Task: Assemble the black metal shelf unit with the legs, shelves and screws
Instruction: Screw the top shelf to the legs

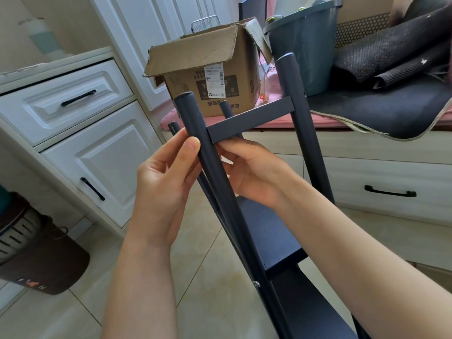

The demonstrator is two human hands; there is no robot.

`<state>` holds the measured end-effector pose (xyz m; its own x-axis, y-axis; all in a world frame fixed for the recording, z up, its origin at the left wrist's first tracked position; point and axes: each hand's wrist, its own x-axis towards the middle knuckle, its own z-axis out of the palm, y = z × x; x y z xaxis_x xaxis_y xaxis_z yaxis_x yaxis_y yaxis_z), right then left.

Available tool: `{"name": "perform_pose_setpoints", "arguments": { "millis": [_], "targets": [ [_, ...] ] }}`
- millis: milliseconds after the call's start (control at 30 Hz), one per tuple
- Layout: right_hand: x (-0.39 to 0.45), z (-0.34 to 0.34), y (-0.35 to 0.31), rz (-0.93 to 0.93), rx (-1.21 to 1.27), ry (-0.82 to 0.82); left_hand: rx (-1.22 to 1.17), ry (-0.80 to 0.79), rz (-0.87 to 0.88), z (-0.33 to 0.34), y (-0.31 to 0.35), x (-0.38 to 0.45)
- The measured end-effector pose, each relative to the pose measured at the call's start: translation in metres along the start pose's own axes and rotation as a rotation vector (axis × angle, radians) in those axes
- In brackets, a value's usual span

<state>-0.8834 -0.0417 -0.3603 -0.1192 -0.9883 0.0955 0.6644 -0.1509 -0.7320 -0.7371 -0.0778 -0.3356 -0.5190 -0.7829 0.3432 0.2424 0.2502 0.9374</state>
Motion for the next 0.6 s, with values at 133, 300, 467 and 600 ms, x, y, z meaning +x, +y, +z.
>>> {"name": "perform_pose_setpoints", "arguments": {
  "millis": [133,300,467,600],
  "targets": [
    [-0.0006,0.001,-0.0011,0.034,-0.058,0.025,-0.001,-0.006,0.006,0.0006,0.0013,-0.0013],
    [-0.0018,0.0011,-0.0026,0.022,-0.065,0.038,0.006,-0.001,-0.001,0.001,0.0013,-0.0011],
    [-0.0021,-0.0013,-0.0017,0.052,-0.029,0.026,-0.001,0.002,-0.009,0.001,0.0014,-0.0007],
    [-0.0024,0.0028,-0.0015,0.052,-0.038,0.038,-0.007,0.001,-0.008,0.0021,0.0017,-0.0016]
  ]
}}
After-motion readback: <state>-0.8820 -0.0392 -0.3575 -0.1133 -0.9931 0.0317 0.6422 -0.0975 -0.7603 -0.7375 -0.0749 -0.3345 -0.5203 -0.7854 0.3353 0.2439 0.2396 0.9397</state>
